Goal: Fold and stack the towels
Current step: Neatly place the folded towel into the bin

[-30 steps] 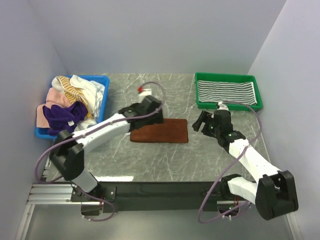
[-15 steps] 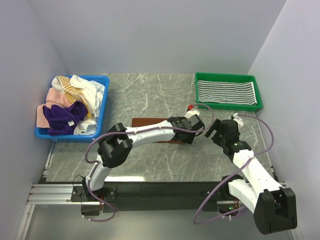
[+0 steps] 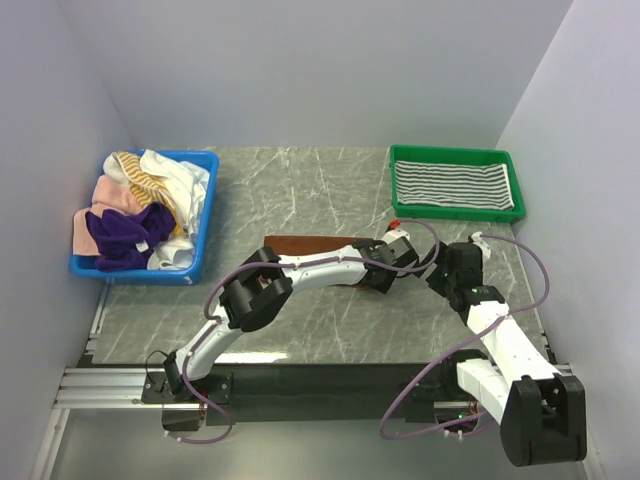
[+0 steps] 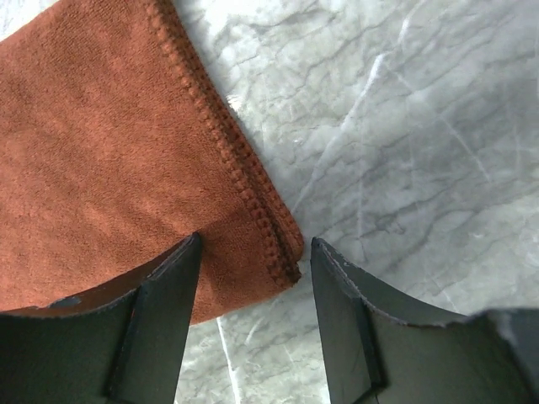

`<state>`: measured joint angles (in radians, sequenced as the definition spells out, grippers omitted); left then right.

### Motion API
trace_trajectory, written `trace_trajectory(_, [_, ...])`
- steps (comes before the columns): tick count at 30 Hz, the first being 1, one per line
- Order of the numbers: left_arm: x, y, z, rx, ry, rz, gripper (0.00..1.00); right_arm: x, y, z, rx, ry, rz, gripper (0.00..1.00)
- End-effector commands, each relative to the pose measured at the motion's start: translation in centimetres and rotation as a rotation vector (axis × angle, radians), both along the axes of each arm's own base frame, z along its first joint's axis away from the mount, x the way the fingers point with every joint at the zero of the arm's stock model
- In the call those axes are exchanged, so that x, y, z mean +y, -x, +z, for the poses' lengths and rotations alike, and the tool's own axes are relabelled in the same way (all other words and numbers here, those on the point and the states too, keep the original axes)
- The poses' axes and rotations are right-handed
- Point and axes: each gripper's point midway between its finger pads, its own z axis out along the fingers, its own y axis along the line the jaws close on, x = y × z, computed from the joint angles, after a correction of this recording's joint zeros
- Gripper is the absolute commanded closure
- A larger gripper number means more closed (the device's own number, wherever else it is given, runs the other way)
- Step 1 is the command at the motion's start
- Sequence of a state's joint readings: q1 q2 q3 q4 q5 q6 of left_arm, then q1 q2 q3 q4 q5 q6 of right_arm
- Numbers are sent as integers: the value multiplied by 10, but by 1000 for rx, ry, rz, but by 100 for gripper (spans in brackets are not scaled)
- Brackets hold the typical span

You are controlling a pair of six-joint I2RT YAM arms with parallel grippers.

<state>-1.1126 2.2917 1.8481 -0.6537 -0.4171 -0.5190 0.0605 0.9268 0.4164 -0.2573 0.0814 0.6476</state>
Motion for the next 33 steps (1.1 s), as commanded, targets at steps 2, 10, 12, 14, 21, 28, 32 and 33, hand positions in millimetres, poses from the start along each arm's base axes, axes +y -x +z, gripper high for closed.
trace_trajectory(2, [-8, 0, -4, -25, -11, -17, 40, 4, -10, 5, -47, -36, 9, 7])
trace_trajectory(10, [13, 6, -21, -21, -55, 30, 88, 33, -15, 0, -45, -157, 111, 8])
trace_trajectory(12, [16, 4, -12, -33, -41, 39, 96, 39, -20, 1, -45, -187, 132, 8])
trace_trajectory(14, [14, -1, 6, -49, 15, 49, 99, 53, -25, 7, -63, -256, 171, 8])
trace_trajectory(21, [20, -5, 40, -27, 160, 67, 99, 106, -39, 14, -53, -590, 284, 8])
trace_trajectory(28, [18, -1, 46, -12, 194, 68, 99, 131, -49, -4, 36, -734, 297, 7])
trace_trajectory(32, [15, -2, 56, -19, 222, 66, 99, 146, -48, -16, 68, -785, 299, 8])
trace_trajectory(33, [15, -1, 56, -15, 226, 68, 99, 150, -48, -22, 88, -787, 301, 8])
